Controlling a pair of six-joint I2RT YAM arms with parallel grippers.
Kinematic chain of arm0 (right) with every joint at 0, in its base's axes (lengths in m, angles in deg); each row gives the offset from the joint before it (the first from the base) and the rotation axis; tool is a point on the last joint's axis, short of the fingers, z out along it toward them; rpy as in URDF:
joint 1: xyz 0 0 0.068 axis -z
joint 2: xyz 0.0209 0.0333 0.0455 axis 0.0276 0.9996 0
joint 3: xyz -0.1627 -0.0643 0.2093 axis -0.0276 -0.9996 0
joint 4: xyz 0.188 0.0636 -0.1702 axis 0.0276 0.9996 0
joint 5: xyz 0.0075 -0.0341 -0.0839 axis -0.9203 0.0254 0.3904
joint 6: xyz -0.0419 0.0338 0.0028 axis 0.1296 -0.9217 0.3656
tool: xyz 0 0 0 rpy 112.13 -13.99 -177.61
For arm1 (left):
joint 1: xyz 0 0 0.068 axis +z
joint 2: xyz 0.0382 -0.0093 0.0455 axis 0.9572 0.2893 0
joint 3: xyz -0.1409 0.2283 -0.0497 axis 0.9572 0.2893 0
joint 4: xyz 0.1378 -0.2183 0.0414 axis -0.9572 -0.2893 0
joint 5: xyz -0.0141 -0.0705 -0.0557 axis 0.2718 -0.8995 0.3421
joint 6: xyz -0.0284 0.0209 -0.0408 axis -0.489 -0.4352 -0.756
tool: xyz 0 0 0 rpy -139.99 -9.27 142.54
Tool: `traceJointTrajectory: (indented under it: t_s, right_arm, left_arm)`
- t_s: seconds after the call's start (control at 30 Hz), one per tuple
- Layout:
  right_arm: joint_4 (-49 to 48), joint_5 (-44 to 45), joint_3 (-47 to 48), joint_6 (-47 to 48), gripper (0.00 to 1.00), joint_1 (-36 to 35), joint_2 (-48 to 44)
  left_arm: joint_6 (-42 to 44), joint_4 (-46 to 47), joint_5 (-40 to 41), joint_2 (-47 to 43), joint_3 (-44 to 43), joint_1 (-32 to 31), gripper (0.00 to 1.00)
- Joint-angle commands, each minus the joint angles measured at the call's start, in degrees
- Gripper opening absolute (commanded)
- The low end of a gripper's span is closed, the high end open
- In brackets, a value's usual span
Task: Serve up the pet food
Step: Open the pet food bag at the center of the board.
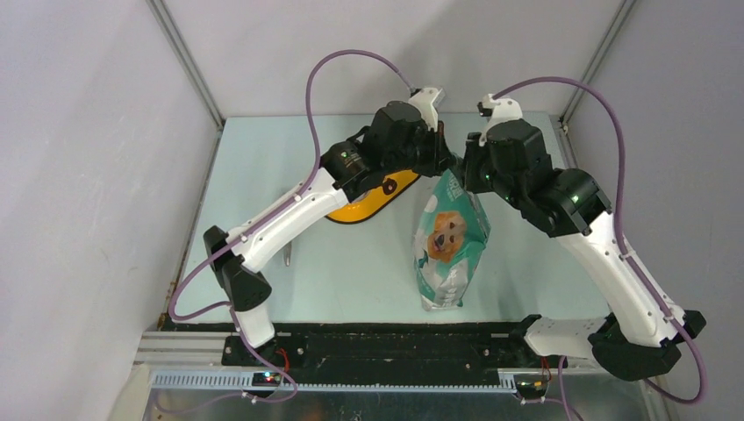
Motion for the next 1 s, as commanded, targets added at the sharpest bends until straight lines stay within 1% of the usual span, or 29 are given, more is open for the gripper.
traceJointTrajectory:
  t_s: [0.0, 0.03, 0.1, 0.17, 0.27, 0.47, 0.6, 0.67, 0.8, 0.97]
  right_arm:
    - [5.9, 6.3, 5.6, 2.9, 0.27, -3.4, 1.6]
    - [7.2, 7.0, 5.9, 2.8, 0.33, -3.8, 1.9]
    - [9.5, 9.4, 6.7, 1.6, 0.37, -4.8, 2.9]
    - [11.8, 10.7, 7.1, 0.9, 0.41, -5.3, 3.5]
    - [15.8, 10.3, 7.2, 0.4, 0.45, -5.6, 3.9]
    - [21.0, 10.8, 7.8, -1.0, 0.47, -7.6, 4.7]
    - [26.1, 16.4, 9.9, -4.3, 0.47, -8.6, 5.0]
    - [28.4, 17.6, 10.3, -6.0, 0.47, -8.7, 4.8]
    - [30.8, 18.0, 10.1, -7.8, 0.46, -8.7, 3.4]
    - [32.8, 18.0, 9.9, -8.4, 0.46, -8.8, 2.4]
  left_arm:
    - [2.5, -3.5, 4.1, -1.7, -0.2, 1.2, 0.0]
    - [2.6, -3.5, 4.4, -1.8, -0.4, 1.1, 0.0]
    - [2.7, -3.4, 4.8, -2.3, -0.7, 1.2, 0.0]
    - [2.8, -3.2, 5.1, -2.6, -0.7, 1.1, 0.0]
    - [3.0, -3.1, 5.7, -3.3, -0.6, 1.1, 0.0]
    - [3.3, -2.5, 7.2, -4.5, -0.6, 1.2, 0.0]
    - [4.0, -2.8, 9.9, -5.5, -0.5, 1.1, 0.0]
    - [4.3, -2.9, 11.5, -5.9, -0.3, 1.1, 0.0]
    - [4.7, -2.8, 14.0, -6.9, 0.4, 1.2, 0.0]
    - [4.9, -2.1, 14.6, -8.0, 1.8, 1.2, 0.0]
